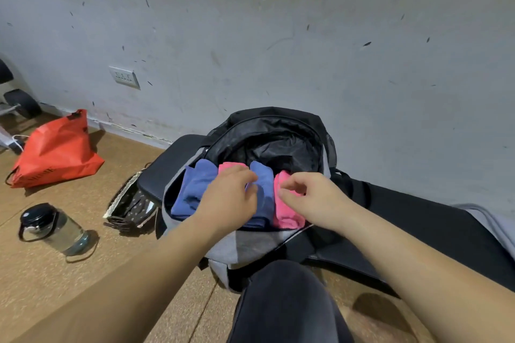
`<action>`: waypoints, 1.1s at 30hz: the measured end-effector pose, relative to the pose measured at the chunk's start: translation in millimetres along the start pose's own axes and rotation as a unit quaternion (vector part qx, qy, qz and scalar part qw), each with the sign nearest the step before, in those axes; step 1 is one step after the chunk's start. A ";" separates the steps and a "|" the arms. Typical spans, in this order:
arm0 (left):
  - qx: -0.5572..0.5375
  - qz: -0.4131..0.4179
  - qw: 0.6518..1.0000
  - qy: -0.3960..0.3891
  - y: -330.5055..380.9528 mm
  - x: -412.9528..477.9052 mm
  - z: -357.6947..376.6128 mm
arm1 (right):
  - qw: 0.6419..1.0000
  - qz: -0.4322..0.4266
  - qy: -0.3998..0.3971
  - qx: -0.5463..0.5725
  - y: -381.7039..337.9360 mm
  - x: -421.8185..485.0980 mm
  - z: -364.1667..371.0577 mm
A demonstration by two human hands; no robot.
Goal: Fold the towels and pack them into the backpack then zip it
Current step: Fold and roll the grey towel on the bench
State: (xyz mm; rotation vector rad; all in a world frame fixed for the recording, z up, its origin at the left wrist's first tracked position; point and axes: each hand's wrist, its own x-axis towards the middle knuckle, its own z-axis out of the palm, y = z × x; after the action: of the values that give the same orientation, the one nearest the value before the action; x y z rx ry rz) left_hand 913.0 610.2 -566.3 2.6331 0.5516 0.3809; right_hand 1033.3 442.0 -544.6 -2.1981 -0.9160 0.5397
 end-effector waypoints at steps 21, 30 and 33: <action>-0.344 -0.067 0.905 -0.241 269.3 20.1 186.2 | 0.895 0.394 0.152 -0.145 287.5 -155.6 -181.0; -0.284 -0.007 0.919 -0.274 293.9 19.8 215.5 | 0.857 0.434 0.265 -0.087 349.3 -178.5 -201.9; -0.253 -0.002 0.929 -0.270 287.8 17.8 213.8 | 0.868 0.421 0.240 -0.107 343.9 -173.3 -201.9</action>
State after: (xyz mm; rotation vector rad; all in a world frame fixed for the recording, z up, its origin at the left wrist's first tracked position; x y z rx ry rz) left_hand 1093.7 304.7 -619.4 2.0979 0.2298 -0.1910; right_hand 1193.6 48.8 -638.3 -2.7032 0.3079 0.2344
